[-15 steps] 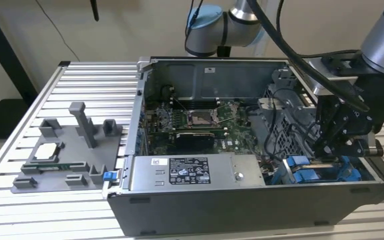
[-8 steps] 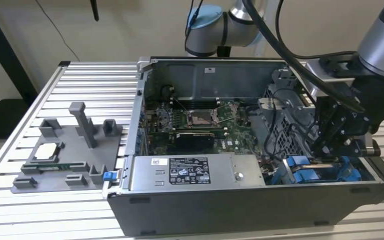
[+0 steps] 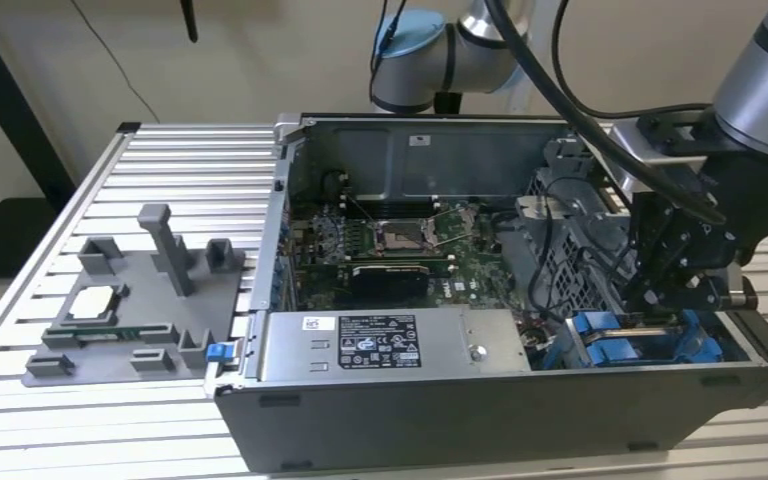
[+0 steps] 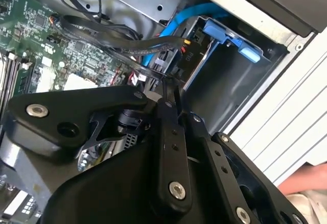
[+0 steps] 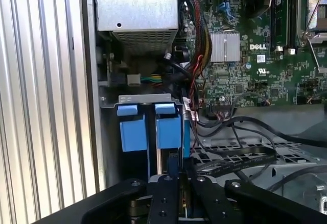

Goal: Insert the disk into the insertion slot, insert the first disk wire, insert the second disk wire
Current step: 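Insert the second disk wire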

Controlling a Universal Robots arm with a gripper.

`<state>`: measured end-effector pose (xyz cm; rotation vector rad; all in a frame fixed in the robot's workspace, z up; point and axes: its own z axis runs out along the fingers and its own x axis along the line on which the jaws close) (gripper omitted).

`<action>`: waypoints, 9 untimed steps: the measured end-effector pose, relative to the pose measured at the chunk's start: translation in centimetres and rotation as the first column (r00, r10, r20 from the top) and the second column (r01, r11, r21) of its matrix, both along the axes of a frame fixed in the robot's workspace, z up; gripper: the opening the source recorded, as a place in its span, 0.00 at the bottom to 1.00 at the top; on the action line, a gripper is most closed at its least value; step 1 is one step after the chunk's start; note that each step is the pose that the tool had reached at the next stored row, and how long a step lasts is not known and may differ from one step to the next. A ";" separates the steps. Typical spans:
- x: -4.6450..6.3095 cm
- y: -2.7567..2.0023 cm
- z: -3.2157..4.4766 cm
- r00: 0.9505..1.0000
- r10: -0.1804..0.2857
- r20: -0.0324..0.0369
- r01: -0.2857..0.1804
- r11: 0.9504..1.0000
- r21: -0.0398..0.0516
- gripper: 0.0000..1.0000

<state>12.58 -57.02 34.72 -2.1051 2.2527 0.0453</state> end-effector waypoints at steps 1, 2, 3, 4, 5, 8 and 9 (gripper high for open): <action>0.0 0.02 -0.04 1.000 0.000 0.000 0.000 1.000 0.000 0.00; 0.0 0.02 -0.05 1.000 0.000 0.000 0.000 1.000 0.000 0.00; 0.1 0.02 -0.06 1.000 0.000 0.000 0.000 1.000 -0.001 0.00; 0.1 0.02 -0.09 1.000 0.000 0.000 0.000 1.000 -0.001 0.00; 0.1 0.02 -0.12 1.000 0.000 0.000 0.000 1.000 -0.001 0.00; 0.2 0.02 -0.19 1.000 0.000 0.000 0.000 1.000 -0.001 0.00; 0.3 0.02 -0.21 1.000 0.000 0.000 0.000 1.000 -0.001 0.00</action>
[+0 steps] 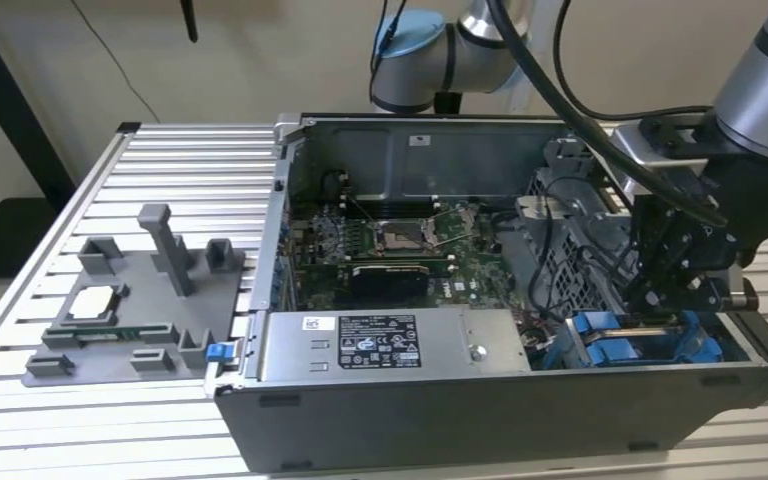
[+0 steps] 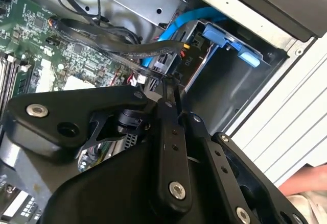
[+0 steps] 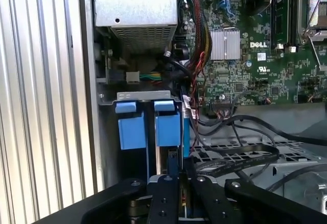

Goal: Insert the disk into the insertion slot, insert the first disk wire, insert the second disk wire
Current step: 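Insert the second disk wire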

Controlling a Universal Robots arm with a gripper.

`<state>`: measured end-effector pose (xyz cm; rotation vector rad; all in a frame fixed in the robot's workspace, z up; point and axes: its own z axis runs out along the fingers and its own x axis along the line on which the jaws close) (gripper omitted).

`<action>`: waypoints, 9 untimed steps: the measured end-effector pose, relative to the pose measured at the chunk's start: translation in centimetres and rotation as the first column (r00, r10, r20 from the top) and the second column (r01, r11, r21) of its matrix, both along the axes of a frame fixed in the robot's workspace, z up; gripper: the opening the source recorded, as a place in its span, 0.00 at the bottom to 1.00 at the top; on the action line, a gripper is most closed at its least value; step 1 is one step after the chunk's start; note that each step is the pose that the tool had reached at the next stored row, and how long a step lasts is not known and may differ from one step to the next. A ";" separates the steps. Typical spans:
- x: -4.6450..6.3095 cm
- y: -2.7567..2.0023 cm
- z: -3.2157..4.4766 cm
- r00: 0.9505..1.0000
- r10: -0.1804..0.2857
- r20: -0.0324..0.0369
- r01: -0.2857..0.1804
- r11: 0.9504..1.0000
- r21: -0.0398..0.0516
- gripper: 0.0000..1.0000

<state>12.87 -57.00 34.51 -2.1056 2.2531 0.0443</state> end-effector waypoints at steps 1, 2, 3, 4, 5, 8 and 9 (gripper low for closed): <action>0.0 0.00 -0.02 1.000 0.000 0.000 0.000 1.000 0.000 0.00; 0.0 0.00 -0.05 1.000 0.000 0.000 0.000 1.000 0.000 0.00; 0.0 0.00 -0.08 1.000 0.000 0.000 0.000 1.000 0.000 0.00; 0.1 0.00 -0.11 1.000 0.000 0.000 0.000 1.000 -0.001 0.00; 0.1 0.00 -0.16 1.000 0.000 0.000 0.000 1.000 -0.001 0.00; 0.1 0.00 -0.35 1.000 0.000 0.000 0.000 1.000 -0.002 0.00; 0.1 0.00 -0.41 1.000 0.000 0.000 0.000 1.000 -0.002 0.00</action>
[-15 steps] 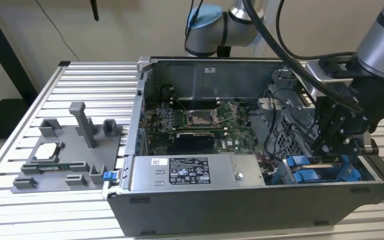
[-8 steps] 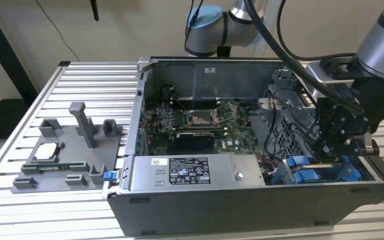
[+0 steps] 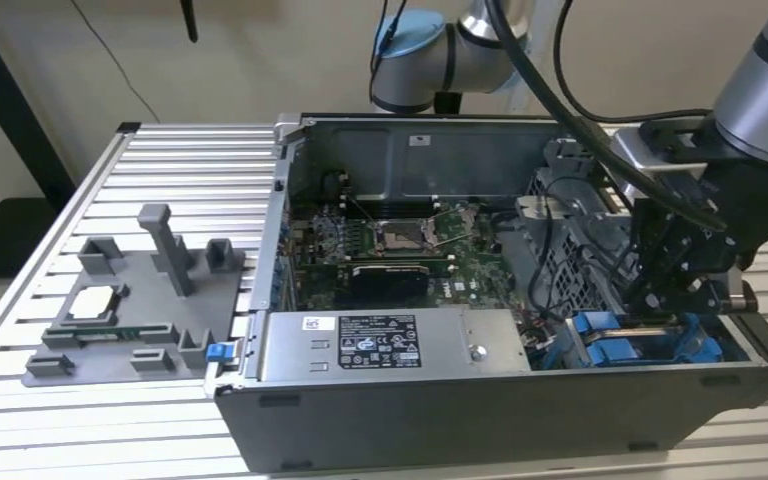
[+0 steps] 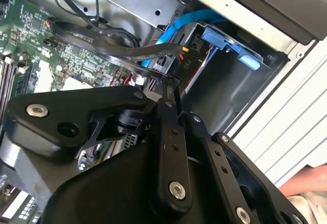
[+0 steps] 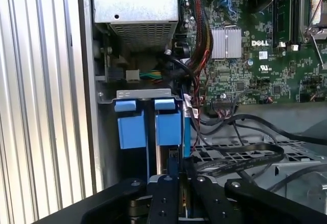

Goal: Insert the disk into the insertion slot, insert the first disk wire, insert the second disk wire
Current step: 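Insert the second disk wire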

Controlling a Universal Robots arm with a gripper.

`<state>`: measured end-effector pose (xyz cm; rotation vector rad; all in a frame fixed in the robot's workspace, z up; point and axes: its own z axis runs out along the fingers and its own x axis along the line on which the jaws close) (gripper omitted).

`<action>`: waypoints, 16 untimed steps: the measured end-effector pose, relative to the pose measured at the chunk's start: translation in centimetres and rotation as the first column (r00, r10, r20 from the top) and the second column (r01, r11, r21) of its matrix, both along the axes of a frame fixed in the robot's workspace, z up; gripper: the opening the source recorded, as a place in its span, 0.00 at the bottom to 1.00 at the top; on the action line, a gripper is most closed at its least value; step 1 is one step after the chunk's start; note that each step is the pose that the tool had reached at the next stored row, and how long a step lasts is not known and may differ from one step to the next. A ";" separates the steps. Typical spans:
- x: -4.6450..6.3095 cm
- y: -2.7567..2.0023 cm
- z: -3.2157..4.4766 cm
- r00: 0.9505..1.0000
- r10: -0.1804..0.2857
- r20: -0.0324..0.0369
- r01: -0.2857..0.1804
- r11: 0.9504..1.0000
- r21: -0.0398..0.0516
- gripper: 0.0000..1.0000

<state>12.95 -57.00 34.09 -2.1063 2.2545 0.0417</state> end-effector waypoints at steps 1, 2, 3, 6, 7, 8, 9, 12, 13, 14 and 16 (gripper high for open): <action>0.0 0.00 -0.09 1.000 0.000 0.000 0.000 1.000 0.000 0.00; 0.0 0.00 -0.21 1.000 0.000 0.000 0.000 1.000 -0.001 0.00; 0.0 0.00 -0.31 1.000 0.000 0.000 0.000 1.000 -0.001 0.00; 0.0 0.00 -0.28 1.000 0.000 0.000 0.000 1.000 -0.001 1.00; 0.0 0.00 -0.01 1.000 0.000 0.000 0.000 1.000 -0.001 1.00; 0.0 0.00 0.32 1.000 0.000 0.000 0.000 1.000 -0.001 1.00; 0.0 0.00 0.66 1.000 0.000 0.000 0.000 1.000 -0.001 1.00; 0.0 0.00 1.75 1.000 0.000 0.000 0.000 1.000 -0.001 1.00; 0.0 0.00 2.04 1.000 0.000 0.000 0.000 1.000 -0.001 1.00; 0.0 0.00 2.33 1.000 0.000 0.000 0.000 1.000 -0.001 1.00; 0.0 0.00 2.95 1.000 0.000 0.000 0.000 1.000 -0.001 1.00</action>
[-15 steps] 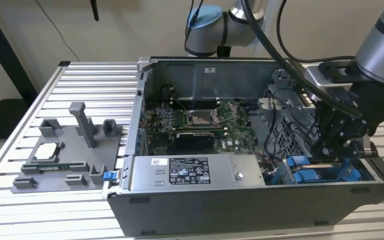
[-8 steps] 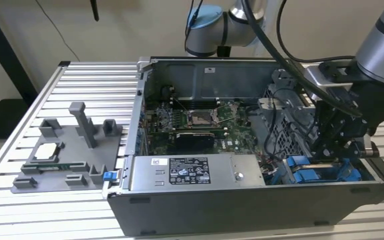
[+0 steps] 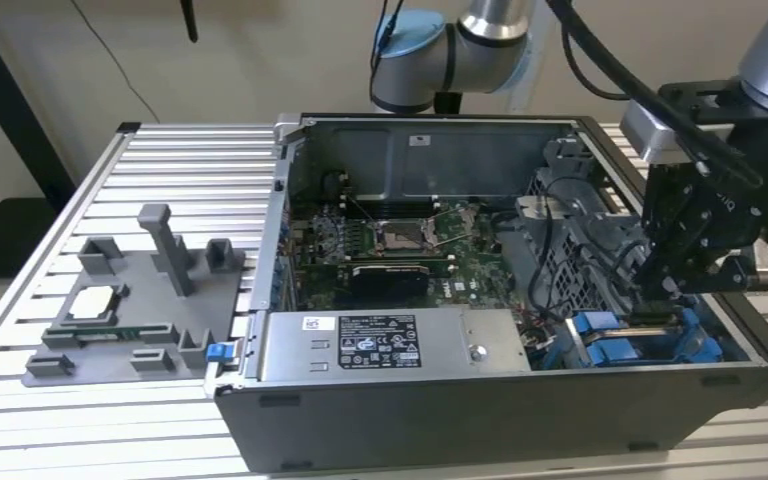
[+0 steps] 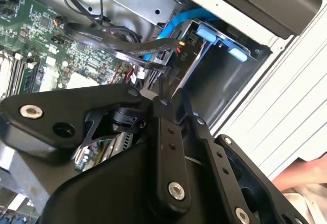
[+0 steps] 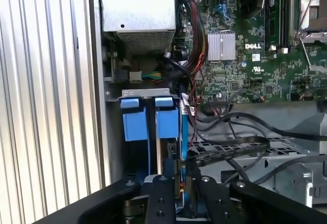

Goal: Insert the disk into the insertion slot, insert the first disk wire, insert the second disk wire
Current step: 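Insert the second disk wire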

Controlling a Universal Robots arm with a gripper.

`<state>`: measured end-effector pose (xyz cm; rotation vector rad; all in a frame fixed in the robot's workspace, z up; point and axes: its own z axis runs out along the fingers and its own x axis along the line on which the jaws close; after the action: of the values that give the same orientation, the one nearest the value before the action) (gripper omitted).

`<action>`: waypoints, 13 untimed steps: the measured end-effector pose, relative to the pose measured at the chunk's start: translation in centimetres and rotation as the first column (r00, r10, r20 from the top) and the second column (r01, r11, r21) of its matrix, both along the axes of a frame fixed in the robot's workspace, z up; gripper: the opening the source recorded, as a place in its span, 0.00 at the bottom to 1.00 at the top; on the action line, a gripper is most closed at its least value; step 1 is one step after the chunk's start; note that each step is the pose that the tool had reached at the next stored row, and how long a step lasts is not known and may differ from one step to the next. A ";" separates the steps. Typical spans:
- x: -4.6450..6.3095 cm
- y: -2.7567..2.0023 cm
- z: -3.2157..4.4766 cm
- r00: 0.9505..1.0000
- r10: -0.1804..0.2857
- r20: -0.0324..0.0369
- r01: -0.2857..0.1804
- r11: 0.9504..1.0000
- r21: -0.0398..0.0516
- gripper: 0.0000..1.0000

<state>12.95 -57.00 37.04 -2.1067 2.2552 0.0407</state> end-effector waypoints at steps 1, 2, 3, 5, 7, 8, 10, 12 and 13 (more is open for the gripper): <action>0.0 0.00 0.30 1.000 0.000 0.000 0.000 1.000 0.000 1.00; 0.0 0.00 0.60 1.000 0.000 0.000 0.000 1.000 0.000 1.00; 0.0 0.00 0.90 1.000 0.000 0.000 0.000 1.000 0.000 1.00; 0.0 0.00 1.39 1.000 0.000 0.000 0.000 1.000 0.000 1.00; 0.0 0.00 1.57 1.000 0.000 0.000 0.000 1.000 0.000 1.00; 0.0 0.00 1.57 1.000 0.000 0.000 0.000 1.000 0.000 1.00; 0.0 0.00 1.58 1.000 0.000 0.000 0.000 1.000 0.000 1.00; 0.0 0.00 1.62 1.000 0.000 0.000 0.000 1.000 0.000 1.00; 0.0 0.00 1.62 1.000 0.000 0.000 0.000 1.000 0.000 1.00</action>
<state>12.95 -57.00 38.67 -2.1066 2.2551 0.0408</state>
